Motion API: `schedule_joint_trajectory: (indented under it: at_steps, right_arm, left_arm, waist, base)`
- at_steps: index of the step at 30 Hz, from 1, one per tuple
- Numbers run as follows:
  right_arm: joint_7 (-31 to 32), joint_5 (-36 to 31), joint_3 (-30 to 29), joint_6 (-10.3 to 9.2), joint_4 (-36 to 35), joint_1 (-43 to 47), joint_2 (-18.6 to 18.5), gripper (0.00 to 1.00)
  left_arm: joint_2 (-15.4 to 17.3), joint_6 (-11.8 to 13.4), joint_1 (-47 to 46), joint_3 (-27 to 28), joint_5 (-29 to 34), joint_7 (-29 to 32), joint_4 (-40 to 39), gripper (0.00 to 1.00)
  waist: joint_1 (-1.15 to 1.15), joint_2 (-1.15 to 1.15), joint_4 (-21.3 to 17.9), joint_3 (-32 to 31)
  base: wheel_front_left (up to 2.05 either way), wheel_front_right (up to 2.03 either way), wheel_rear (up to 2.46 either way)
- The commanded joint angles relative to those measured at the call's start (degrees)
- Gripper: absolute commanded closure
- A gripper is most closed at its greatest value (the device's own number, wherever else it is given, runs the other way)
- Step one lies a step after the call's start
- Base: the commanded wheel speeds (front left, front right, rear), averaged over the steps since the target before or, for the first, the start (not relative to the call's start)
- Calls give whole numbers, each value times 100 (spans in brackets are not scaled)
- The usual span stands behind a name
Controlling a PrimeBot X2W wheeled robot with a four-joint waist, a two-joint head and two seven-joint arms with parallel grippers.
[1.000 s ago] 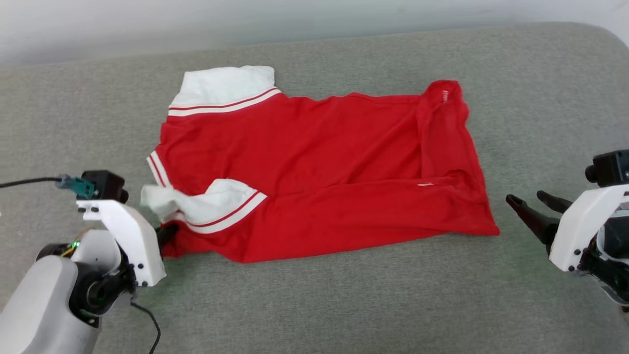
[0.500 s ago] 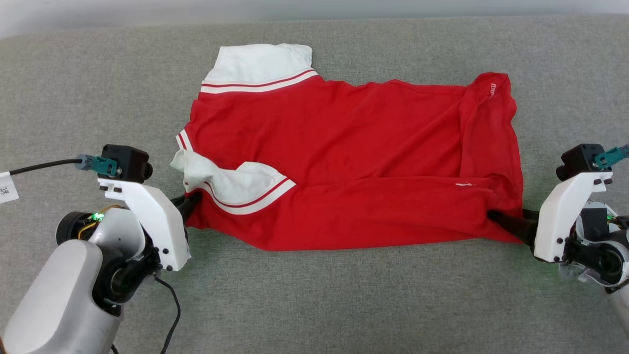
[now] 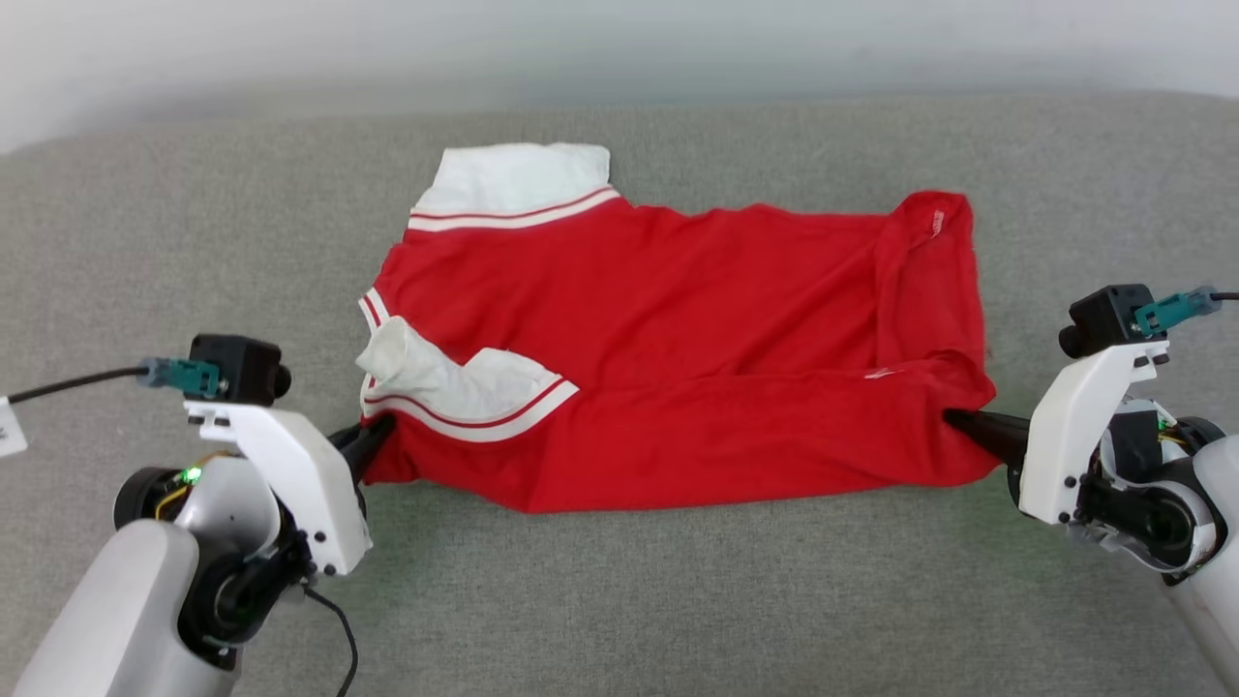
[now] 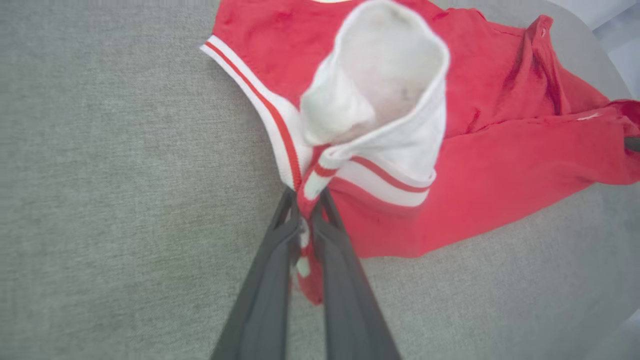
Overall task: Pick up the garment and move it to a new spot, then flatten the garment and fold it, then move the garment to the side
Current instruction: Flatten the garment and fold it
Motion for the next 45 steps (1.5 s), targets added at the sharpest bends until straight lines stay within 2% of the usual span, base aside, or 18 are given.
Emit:
schedule_joint_trajectory:
  at_steps: [1, 11, 17, 20, 21, 22, 23, 24, 29, 34, 40, 45]
  right_arm:
    - [-62, 97, 51, 0, -51, 81, -26, 100]
    - [-136, 412, 297, 0, -356, 663, -212, 100]
    - [-114, 486, 277, -1, -444, 1128, -349, 100]
    - [-182, 424, 285, 0, -348, 1359, -263, 100]
    - [-255, 382, 264, 0, -307, 1400, -238, 64]
    - [-334, 341, 253, 0, -263, 1429, -217, 0]
    - [-457, 299, 227, 0, -213, 1457, -180, 0]
    - [-605, 229, 217, 0, -196, 1474, -146, 0]
    - [-2094, -655, 100, 0, -213, 1306, -67, 0]
    - [-3311, -1515, -315, -1, -108, 1159, 182, 0]
    - [-3963, -2199, -796, -1, -221, 986, 535, 0]
    - [-4136, -2646, -1088, -1, -628, 739, 815, 0]
  left_arm:
    - [26, 41, 175, 57, -30, -69, -67, 100]
    - [215, 385, 1253, 287, -133, -231, -693, 100]
    - [332, 646, 2001, 455, -402, -42, -1041, 100]
    - [274, 690, 2288, 405, -585, 115, -1029, 100]
    - [238, 648, 2273, 417, -609, 63, -1016, 100]
    - [191, 611, 2236, 440, -643, -8, -961, 83]
    - [142, 569, 2210, 421, -663, -48, -872, 12]
    - [103, 539, 2156, 424, -634, -134, -786, 0]
    - [8, 408, 1685, 470, -269, -791, -410, 0]
    - [-63, 612, 1148, 612, 254, -1551, -205, 0]
    - [-151, 736, 399, 576, 721, -2107, 57, 0]
    - [-101, 616, -546, 545, 901, -2218, 512, 0]
  waist:
    - [0, 0, -54, -252]
    - [0, 0, -113, -1069]
    - [0, 0, -133, -1225]
    - [0, 0, -155, -1194]
    - [0, 0, -156, -1162]
    - [0, 0, -152, -1133]
    - [0, 0, -150, -1105]
    - [0, 0, -152, -1081]
    - [0, 0, -305, -1000]
    - [0, 0, -519, -956]
    - [0, 0, -802, -703]
    - [0, 0, -1104, -101]
  base:
    - [0, 0, 0]
    - [0, 0, 0]
    - [0, 0, 0]
    - [0, 0, 0]
    - [0, 0, 0]
    - [0, 0, 0]
    - [0, 0, 0]
    - [0, 0, 0]
    - [0, 0, 0]
    - [0, 0, 0]
    - [0, 0, 0]
    - [0, 0, 0]
